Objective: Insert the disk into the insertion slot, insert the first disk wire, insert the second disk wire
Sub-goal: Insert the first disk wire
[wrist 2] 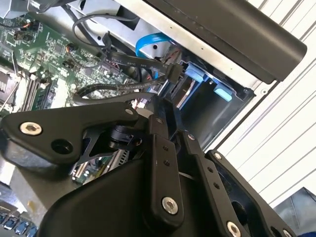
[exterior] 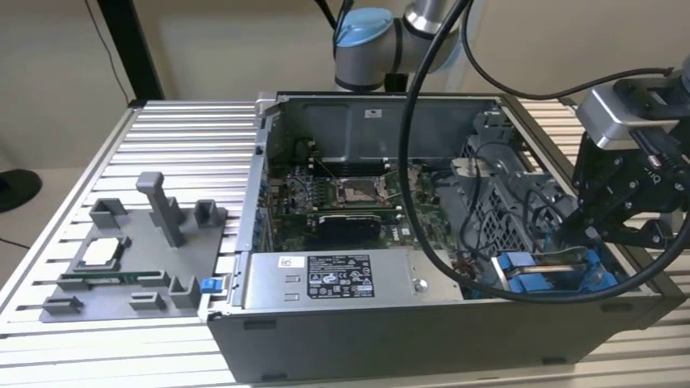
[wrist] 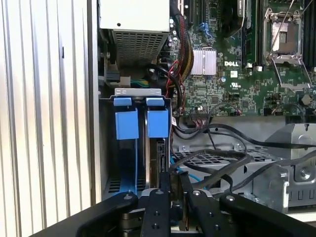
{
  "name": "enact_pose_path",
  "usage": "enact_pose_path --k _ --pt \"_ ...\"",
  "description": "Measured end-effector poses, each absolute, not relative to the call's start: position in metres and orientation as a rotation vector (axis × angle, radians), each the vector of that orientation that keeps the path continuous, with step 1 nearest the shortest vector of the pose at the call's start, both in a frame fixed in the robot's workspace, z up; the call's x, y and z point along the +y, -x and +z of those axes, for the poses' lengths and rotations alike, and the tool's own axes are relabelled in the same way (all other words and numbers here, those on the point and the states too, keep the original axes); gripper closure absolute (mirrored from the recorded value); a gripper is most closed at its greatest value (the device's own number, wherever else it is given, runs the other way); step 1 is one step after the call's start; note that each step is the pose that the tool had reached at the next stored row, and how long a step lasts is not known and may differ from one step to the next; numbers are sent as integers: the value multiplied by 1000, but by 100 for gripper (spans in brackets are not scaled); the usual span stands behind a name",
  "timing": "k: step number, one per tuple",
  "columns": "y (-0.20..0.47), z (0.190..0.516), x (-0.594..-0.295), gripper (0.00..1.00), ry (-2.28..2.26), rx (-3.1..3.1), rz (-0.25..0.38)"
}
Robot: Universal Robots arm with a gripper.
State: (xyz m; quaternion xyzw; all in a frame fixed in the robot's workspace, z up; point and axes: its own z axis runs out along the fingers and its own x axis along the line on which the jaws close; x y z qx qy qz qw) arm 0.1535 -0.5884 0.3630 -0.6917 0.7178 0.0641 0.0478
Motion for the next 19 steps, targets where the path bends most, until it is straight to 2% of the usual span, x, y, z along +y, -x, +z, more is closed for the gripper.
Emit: enact_pose_path --k 19 --pt "-155 355 -589 100 2042 2257 182"
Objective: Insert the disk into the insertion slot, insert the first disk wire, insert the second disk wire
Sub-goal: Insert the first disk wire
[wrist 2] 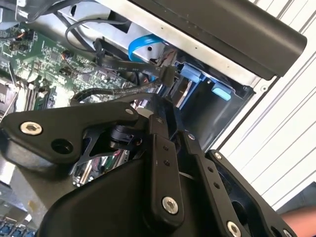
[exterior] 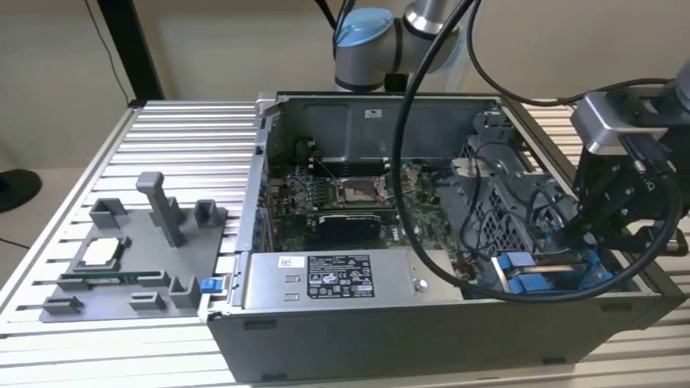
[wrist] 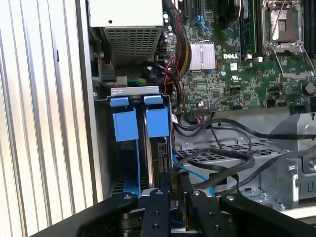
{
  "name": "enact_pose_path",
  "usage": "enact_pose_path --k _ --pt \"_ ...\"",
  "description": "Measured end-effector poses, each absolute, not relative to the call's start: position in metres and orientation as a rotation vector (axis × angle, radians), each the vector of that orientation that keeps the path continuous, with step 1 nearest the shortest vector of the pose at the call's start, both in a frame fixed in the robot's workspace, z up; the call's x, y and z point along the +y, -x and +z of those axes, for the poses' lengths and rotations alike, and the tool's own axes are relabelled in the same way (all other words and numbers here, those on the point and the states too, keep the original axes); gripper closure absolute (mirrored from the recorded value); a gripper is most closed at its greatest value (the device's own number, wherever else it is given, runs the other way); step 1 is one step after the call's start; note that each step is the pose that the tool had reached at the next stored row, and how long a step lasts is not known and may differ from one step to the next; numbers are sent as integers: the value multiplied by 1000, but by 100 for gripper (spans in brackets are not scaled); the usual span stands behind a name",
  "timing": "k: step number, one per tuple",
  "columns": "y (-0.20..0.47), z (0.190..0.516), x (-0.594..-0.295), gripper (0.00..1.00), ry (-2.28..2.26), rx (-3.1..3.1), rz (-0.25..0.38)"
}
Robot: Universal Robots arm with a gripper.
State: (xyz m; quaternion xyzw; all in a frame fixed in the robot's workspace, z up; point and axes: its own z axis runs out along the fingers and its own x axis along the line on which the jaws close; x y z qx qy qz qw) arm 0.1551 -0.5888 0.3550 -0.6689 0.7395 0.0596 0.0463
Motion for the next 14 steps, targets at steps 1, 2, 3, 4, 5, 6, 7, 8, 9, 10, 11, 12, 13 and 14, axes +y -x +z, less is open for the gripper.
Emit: enact_pose_path --k 1,2,3,4,5,6,7,8,9,10,11,12,13,14 --pt "-156 354 -589 100 2042 2257 181" --pt "-157 353 -589 100 2044 2257 180" --pt "-158 353 -589 100 2048 2256 177" --pt "-158 352 -589 100 2057 2252 174" --pt "-158 351 -589 100 2067 2246 171" --pt "-158 350 -589 100 2078 2241 167" --pt "-158 350 -589 100 2088 2236 163" --pt "-158 349 -589 100 2093 2233 161" --pt "-158 349 -589 100 2094 2233 161" --pt "-158 349 -589 100 2094 2233 161" --pt "-158 349 -588 100 2095 2232 161" --pt "-158 349 -588 100 2095 2231 160" --pt "-158 348 -588 100 2096 2229 158" --pt "-158 348 -588 100 2096 2227 156"
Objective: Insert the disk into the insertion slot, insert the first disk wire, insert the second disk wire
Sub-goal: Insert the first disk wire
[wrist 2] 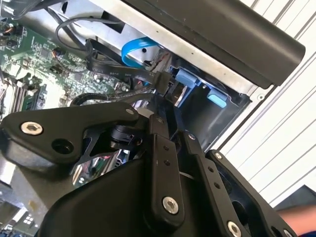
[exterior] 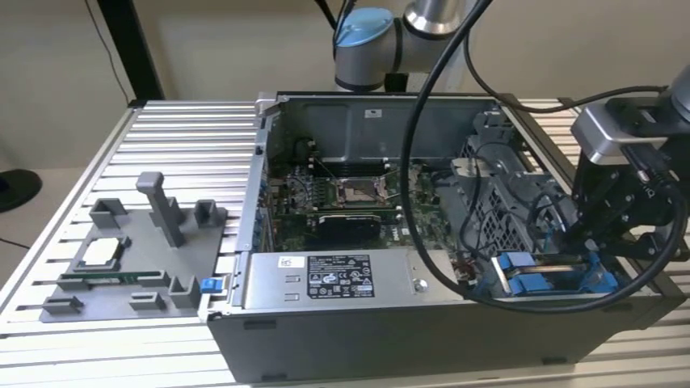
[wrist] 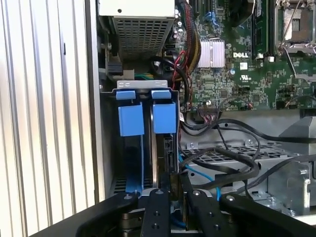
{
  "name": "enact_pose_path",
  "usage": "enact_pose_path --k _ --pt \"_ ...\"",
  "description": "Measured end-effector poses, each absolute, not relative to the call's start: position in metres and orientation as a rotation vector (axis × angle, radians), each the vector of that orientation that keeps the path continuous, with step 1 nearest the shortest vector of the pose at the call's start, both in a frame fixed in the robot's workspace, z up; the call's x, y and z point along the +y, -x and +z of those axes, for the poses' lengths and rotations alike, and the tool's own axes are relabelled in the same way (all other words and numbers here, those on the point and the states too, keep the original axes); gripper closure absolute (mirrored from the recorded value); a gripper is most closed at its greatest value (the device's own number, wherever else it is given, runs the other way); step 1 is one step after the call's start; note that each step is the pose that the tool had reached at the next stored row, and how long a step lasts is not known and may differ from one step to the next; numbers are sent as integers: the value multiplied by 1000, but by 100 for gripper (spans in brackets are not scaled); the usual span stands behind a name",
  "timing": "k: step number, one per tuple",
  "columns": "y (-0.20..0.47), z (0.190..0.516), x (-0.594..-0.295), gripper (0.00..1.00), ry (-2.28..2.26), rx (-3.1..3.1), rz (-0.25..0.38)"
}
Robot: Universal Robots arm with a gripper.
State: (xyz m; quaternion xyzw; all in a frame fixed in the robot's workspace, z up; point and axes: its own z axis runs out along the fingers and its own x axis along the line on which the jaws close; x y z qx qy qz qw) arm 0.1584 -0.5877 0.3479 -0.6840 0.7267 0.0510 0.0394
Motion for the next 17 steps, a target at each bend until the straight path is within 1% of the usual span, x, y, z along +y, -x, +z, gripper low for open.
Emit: enact_pose_path --k 17 --pt "-159 341 -586 100 2107 2206 122"
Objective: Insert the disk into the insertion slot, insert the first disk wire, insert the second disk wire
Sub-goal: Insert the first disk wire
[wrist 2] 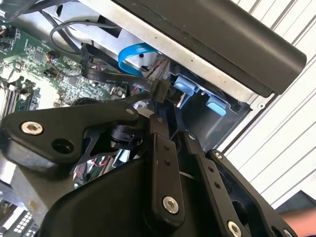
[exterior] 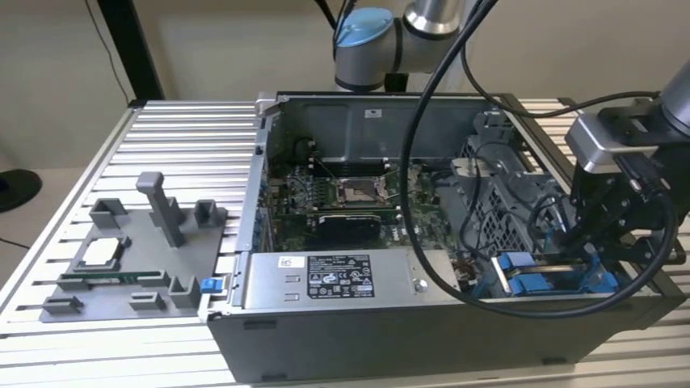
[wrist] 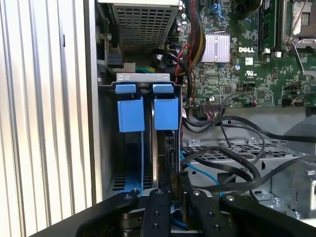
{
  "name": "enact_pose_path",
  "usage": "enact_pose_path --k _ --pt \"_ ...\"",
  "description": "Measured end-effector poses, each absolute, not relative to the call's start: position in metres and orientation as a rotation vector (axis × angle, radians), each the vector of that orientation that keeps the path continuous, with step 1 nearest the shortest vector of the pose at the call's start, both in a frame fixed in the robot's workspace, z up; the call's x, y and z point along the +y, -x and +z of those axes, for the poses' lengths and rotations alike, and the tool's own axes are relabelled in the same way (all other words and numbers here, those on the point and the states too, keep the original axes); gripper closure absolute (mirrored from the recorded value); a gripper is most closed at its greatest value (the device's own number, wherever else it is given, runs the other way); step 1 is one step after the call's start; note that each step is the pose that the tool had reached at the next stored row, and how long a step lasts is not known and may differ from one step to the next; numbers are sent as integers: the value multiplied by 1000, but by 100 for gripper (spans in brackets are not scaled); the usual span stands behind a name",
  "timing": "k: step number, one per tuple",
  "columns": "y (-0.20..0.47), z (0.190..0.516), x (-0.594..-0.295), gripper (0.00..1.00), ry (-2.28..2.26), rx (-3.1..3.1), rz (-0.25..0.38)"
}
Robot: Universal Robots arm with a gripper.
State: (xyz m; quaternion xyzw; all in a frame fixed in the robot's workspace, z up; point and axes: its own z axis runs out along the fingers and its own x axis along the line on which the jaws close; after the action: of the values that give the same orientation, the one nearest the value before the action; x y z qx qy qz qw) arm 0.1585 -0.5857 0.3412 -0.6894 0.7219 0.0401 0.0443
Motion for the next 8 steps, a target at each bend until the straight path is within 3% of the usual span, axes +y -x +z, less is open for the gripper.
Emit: enact_pose_path --k 8 --pt "-158 341 -584 100 2107 2206 121"
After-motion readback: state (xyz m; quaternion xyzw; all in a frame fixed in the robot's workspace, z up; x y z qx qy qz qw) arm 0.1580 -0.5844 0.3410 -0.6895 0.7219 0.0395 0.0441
